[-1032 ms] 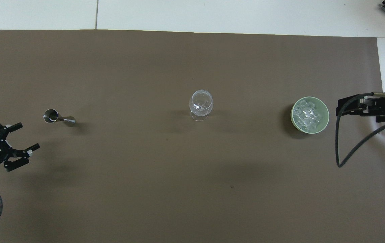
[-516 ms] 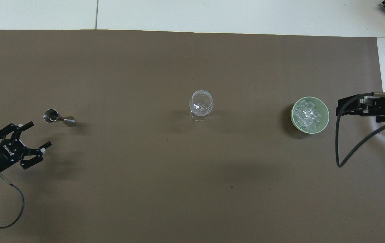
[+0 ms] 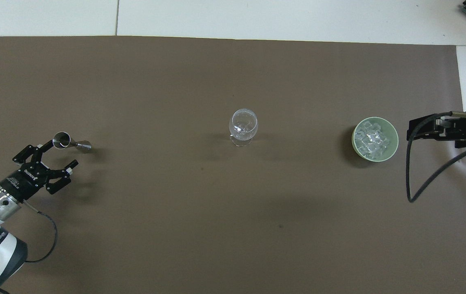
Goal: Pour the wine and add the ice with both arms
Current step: 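Close the left gripper around the silver jigger, then lift the jigger with the left gripper and carry it beside the wine glass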
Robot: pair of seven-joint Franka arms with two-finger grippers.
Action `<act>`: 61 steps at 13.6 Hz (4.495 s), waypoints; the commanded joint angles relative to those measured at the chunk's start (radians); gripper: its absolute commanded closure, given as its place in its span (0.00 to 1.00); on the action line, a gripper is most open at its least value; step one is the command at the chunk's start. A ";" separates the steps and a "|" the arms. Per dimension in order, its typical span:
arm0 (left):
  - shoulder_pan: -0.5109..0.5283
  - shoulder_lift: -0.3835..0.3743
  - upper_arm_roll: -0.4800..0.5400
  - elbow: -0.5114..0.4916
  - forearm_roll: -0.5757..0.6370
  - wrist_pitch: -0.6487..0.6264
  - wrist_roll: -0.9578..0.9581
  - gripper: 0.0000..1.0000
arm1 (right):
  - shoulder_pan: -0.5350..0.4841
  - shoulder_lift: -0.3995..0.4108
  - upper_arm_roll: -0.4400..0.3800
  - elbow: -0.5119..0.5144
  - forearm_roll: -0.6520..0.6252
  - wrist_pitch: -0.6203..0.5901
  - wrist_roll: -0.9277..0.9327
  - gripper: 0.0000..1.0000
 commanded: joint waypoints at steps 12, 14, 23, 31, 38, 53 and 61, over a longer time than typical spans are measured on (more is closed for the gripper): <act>-0.113 0.052 0.009 0.010 -0.279 0.064 0.129 0.02 | 0.003 -0.019 -0.005 -0.023 0.003 0.004 -0.023 0.00; -0.113 0.053 0.009 0.010 -0.279 0.066 0.129 0.11 | 0.003 -0.019 -0.005 -0.023 0.003 0.004 -0.023 0.00; -0.093 0.059 0.010 0.010 -0.278 0.058 0.124 0.45 | 0.003 -0.019 -0.005 -0.023 0.003 0.004 -0.023 0.00; -0.093 0.063 0.010 0.023 -0.279 0.063 0.120 1.00 | 0.003 -0.019 -0.005 -0.023 0.003 0.004 -0.023 0.00; -0.110 0.060 0.009 0.076 -0.281 0.066 0.089 1.00 | 0.003 -0.019 -0.005 -0.023 0.003 0.004 -0.023 0.00; -0.362 -0.046 -0.141 0.276 -0.382 0.494 -0.160 1.00 | 0.003 -0.019 -0.005 -0.023 0.003 0.004 -0.023 0.00; -0.512 0.039 -0.233 0.480 -0.424 0.728 -0.155 1.00 | 0.003 -0.019 -0.005 -0.023 0.003 0.004 -0.023 0.00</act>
